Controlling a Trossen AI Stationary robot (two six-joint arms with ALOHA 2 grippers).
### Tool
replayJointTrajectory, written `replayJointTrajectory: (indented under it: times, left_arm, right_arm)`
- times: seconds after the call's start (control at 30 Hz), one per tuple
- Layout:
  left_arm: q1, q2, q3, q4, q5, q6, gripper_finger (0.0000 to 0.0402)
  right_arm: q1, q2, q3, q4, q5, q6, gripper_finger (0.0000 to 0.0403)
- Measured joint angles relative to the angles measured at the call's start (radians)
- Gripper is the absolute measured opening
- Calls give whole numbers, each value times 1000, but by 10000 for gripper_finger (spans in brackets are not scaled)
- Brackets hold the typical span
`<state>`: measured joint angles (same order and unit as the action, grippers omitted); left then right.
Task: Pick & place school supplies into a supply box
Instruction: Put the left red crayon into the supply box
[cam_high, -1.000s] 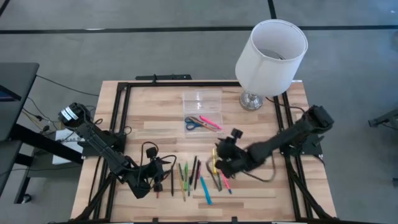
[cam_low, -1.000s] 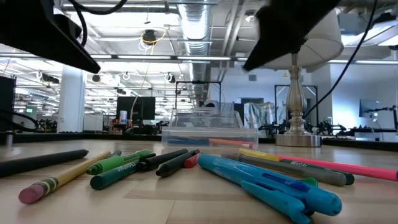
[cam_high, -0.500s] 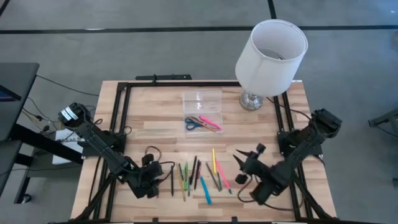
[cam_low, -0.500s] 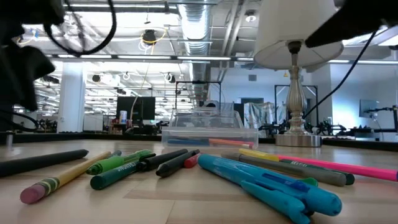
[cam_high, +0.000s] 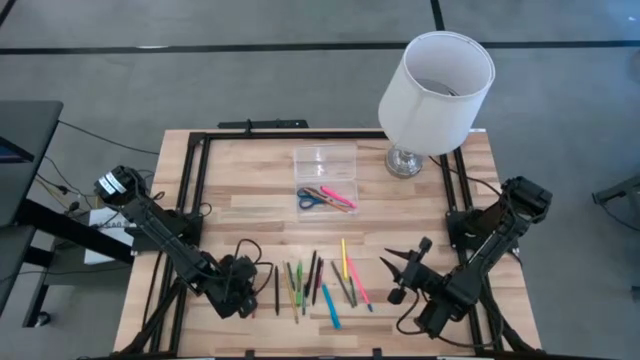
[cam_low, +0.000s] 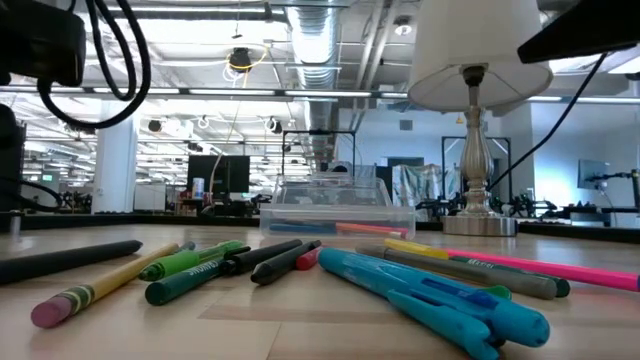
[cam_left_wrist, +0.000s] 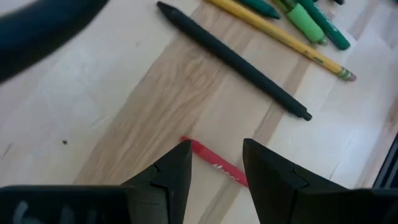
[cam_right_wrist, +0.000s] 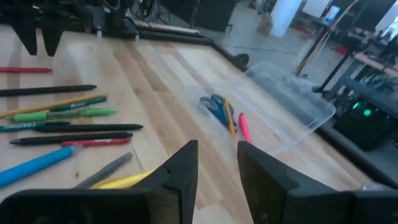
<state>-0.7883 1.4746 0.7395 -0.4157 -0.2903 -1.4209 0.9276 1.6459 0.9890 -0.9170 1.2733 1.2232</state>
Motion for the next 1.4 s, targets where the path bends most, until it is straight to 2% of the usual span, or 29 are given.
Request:
replayJointTrajectory:
  times: [0.23,0.43,0.53,0.67,0.8,0.97,1.4]
  left_arm:
    - [-5,0,0,-15,27,-52,137]
    - [-83,0,5,56,8,-109,137]
    - [-133,6,42,17,-41,-156,137]
    - [-158,80,119,-98,-41,-198,137]
    - [-127,178,199,-173,30,-165,137]
    - [-92,228,286,-268,40,-85,137]
    - [-27,235,289,-294,52,-36,137]
  right_arm:
    - [-15,-8,0,-29,8,0,107]
    - [-14,-18,0,-25,9,0,107]
    - [-7,-18,0,-20,9,0,107]
    - [2,-18,0,-6,8,0,107]
    - [3,-18,0,-1,8,0,107]
    - [0,-18,0,-2,8,0,107]
    - [2,-18,0,-11,-3,0,107]
